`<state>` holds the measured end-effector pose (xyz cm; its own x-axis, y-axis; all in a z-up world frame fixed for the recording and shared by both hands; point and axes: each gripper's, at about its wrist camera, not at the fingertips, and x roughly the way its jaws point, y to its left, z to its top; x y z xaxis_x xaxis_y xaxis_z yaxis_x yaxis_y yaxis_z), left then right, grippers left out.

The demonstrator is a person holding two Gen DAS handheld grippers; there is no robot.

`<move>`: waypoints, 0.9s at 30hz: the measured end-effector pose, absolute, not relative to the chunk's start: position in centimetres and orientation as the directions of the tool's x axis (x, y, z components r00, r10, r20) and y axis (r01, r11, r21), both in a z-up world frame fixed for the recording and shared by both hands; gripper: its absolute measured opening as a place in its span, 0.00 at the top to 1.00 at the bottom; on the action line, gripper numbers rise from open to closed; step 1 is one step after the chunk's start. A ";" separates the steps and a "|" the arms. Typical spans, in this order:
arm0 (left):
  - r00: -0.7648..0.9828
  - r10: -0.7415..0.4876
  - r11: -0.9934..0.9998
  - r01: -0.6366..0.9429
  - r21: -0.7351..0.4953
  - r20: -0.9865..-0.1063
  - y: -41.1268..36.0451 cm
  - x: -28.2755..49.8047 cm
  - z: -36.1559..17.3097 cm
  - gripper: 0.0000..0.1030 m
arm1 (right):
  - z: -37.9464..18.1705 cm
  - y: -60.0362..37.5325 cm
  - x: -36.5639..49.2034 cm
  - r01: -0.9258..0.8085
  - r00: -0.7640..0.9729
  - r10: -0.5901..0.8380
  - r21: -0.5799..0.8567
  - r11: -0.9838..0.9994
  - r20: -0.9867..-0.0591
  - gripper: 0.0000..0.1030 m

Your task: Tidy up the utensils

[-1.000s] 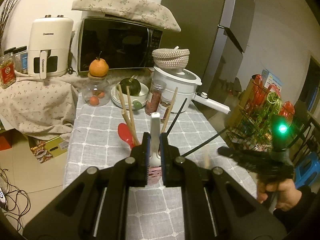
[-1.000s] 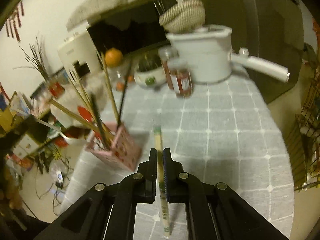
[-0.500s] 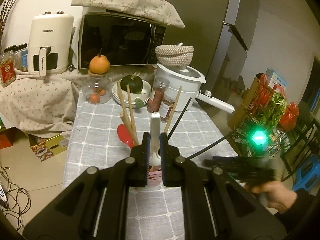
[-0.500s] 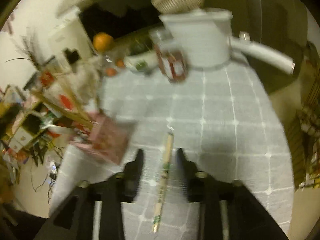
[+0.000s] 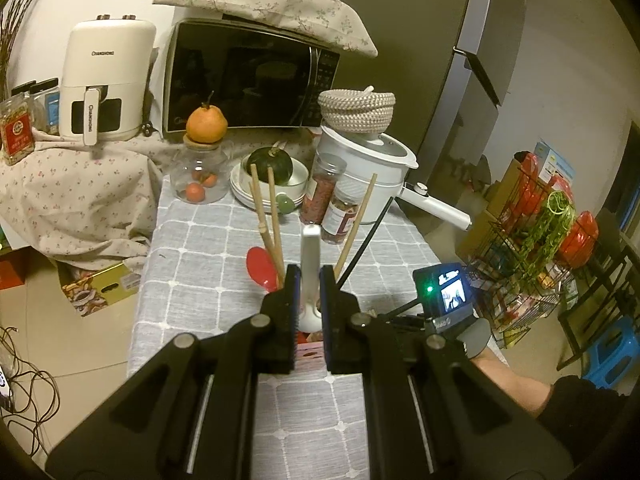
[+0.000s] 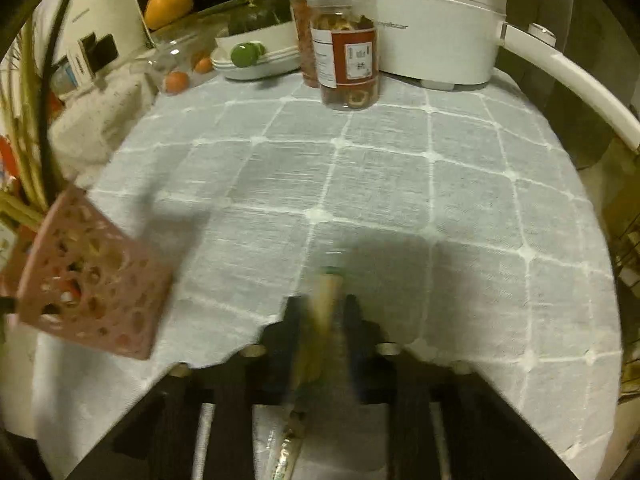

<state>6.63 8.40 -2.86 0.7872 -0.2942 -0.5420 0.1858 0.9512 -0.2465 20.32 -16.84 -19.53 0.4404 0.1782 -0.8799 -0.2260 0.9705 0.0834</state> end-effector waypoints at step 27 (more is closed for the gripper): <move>0.680 -0.221 0.973 0.205 -0.107 -0.699 6.0 10.5 -4.7 0.90 | -2.5 -21.8 11.6 -0.272 0.752 0.368 0.251 0.929 -0.547 0.95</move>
